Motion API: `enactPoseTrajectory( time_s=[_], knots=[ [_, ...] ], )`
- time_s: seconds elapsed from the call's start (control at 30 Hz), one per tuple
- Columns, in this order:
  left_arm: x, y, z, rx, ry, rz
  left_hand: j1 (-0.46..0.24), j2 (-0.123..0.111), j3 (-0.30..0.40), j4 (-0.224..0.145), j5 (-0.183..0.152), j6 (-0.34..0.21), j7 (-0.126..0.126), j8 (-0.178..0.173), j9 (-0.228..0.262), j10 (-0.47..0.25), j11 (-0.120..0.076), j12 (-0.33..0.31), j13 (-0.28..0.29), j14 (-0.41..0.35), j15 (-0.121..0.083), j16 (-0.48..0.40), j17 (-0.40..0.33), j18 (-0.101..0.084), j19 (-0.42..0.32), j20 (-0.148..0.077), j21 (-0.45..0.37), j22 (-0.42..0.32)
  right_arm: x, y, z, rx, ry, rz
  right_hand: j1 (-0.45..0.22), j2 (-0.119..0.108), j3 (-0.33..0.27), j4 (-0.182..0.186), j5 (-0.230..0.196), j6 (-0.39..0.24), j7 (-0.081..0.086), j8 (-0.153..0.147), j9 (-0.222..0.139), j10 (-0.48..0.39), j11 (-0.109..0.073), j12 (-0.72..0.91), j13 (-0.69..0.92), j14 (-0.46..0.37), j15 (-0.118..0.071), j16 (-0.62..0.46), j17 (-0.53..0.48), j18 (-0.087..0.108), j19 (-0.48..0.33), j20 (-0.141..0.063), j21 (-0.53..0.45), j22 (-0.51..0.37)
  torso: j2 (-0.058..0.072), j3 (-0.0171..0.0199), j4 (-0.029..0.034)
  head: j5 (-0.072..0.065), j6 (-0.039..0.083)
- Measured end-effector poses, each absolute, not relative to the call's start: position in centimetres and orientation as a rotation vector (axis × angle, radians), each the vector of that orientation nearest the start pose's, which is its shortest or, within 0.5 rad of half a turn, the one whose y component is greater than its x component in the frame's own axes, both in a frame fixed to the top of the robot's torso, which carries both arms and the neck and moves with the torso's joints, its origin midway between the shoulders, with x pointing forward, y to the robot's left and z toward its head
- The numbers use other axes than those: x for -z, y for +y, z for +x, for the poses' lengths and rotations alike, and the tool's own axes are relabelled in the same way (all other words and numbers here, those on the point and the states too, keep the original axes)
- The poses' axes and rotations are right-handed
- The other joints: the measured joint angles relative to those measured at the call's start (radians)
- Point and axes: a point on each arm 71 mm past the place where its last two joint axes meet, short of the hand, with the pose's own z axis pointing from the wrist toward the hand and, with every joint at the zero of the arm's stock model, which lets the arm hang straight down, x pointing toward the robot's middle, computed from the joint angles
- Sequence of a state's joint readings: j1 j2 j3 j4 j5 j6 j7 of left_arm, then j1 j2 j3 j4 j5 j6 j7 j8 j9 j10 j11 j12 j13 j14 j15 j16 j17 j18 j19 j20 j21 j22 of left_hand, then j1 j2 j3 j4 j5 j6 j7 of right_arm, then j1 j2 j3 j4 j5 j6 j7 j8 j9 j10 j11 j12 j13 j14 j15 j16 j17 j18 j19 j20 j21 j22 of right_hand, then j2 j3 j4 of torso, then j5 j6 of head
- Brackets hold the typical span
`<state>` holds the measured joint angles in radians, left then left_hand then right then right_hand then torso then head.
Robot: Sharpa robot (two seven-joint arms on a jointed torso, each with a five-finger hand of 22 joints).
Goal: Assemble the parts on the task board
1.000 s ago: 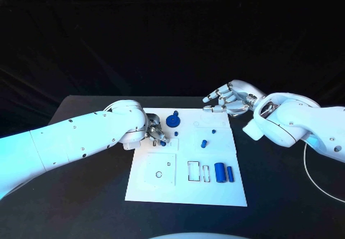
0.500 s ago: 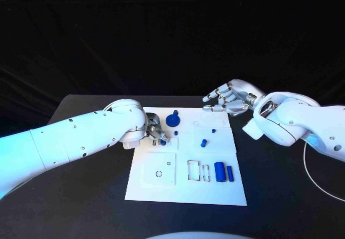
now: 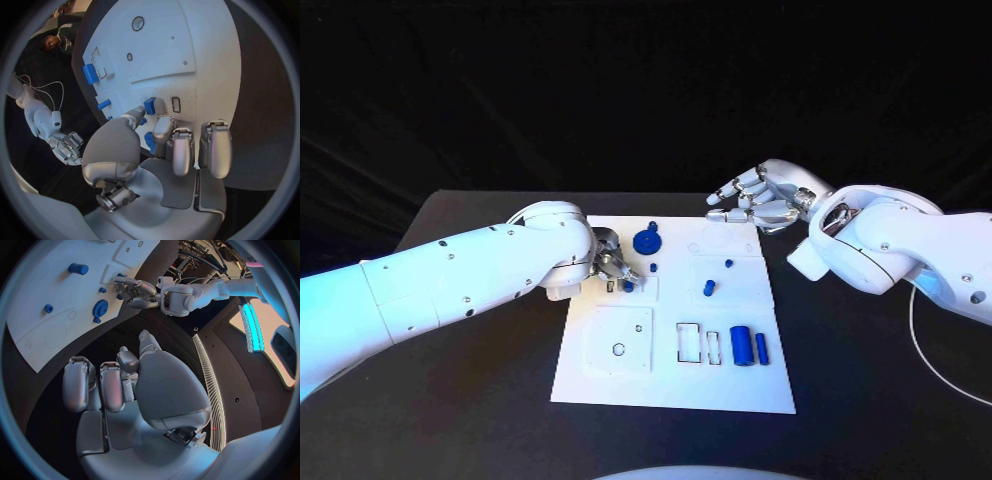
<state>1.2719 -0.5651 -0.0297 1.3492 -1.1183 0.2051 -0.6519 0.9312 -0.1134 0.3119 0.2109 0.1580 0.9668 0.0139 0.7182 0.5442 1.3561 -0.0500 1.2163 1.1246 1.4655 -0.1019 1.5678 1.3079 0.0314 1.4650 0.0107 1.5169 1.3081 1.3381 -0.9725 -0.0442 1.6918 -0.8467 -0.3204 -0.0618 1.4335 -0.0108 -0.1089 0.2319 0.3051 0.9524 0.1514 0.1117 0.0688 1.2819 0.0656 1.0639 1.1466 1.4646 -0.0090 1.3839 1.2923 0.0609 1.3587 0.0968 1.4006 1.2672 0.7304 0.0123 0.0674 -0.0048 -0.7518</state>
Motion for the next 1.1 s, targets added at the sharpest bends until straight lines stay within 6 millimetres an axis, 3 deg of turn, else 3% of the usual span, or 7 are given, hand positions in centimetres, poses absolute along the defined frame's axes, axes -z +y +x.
enactPoseTrajectory(
  time_s=[0.4, 0.67, 0.8, 0.87, 1.1],
  knots=[
    [19.8, 14.5, 50.8, 0.314, 2.315, -0.089, 0.016, 0.016, -0.111, 0.041, -0.05, 0.003, -0.004, -0.004, -0.012, 0.004, -0.004, 0.0, 0.001, 0.0, 0.0, 0.0, 0.0, 0.0, 0.004, -0.004, 0.0, 0.0, 11.6, -21.9, 47.4, -0.99, 1.689, 0.35, -0.003, -0.001, 0.0, 0.0, -0.001, 0.0, 0.0, 0.0, 0.0, 0.0, 0.0, 0.0, -0.001, 0.0, 0.0, -0.003, -0.003, 0.0, 0.0, 0.0, 0.0, -0.003, -0.001, 0.0, -0.0004, -0.002, 0.002],
    [17.2, 14.9, 50.8, 0.369, 2.262, -0.125, 0.029, 0.024, -0.178, 0.069, -0.054, -0.014, 0.009, -0.004, -0.022, -0.017, 0.004, -0.026, -0.035, 0.0, 0.0, 0.0, 0.0, 0.0, 0.004, -0.004, -0.012, 0.0, 11.7, -22.1, 47.5, -0.986, 1.689, 0.354, -0.003, -0.001, -0.004, 0.004, -0.001, 0.0, 0.0, 0.0, 0.0, 0.0, 0.0, 0.0, -0.001, 0.0, 0.0, -0.003, -0.006, 0.0, 0.0, 0.0, 0.0, -0.005, -0.001, 0.0, -0.0006, -0.004, 0.006],
    [15.3, 15.7, 51.6, 0.372, 2.231, -0.151, 0.047, 0.031, -0.216, 0.076, -0.054, -0.045, 0.019, -0.012, -0.031, -0.072, 0.014, -0.095, -0.114, 0.0, 0.0, 0.0, 0.0, 0.0, 0.004, -0.004, -0.048, 0.0, 11.8, -22.1, 47.5, -0.985, 1.691, 0.357, -0.003, -0.001, -0.004, 0.004, -0.001, 0.0, 0.0, 0.0, 0.0, 0.0, 0.0, 0.0, -0.001, 0.0, 0.0, -0.003, -0.006, 0.0, 0.0, 0.0, 0.0, -0.005, -0.001, 0.0006, -0.0007, -0.005, 0.008],
    [14.4, 16.2, 52.4, 0.361, 2.219, -0.166, 0.075, 0.035, -0.234, 0.076, -0.054, -0.07, 0.031, -0.032, -0.044, -0.101, 0.024, -0.132, -0.156, 0.0, 0.012, 0.0, 0.0, 0.0, 0.0, 0.002, -0.065, 0.0, 11.8, -22.1, 47.6, -0.985, 1.691, 0.358, -0.003, -0.001, -0.004, 0.004, -0.001, 0.0, 0.0, 0.0, 0.0, 0.0, 0.0, 0.0, -0.001, 0.0, 0.0, -0.003, -0.006, 0.0, 0.0, 0.0, -0.003, -0.005, -0.001, 0.0011, -0.0002, -0.005, 0.009],
    [13.3, 17.4, 55.0, 0.305, 2.221, -0.212, 0.127, 0.058, -0.269, 0.074, -0.054, -0.092, 0.048, -0.075, -0.078, -0.116, 0.037, -0.148, -0.181, 0.0, 0.022, 0.0, 0.0, 0.0, 0.002, 0.013, -0.069, 0.0, 11.9, -22.0, 47.6, -0.986, 1.693, 0.358, -0.003, -0.001, -0.004, 0.004, -0.001, 0.0, 0.0, 0.0, 0.0, 0.0, 0.0, 0.0, -0.001, 0.0, 0.0, -0.003, -0.006, 0.0, 0.0, 0.0, -0.004, -0.006, 0.0, 0.0016, 0.0012, -0.005, 0.013]
  ],
)
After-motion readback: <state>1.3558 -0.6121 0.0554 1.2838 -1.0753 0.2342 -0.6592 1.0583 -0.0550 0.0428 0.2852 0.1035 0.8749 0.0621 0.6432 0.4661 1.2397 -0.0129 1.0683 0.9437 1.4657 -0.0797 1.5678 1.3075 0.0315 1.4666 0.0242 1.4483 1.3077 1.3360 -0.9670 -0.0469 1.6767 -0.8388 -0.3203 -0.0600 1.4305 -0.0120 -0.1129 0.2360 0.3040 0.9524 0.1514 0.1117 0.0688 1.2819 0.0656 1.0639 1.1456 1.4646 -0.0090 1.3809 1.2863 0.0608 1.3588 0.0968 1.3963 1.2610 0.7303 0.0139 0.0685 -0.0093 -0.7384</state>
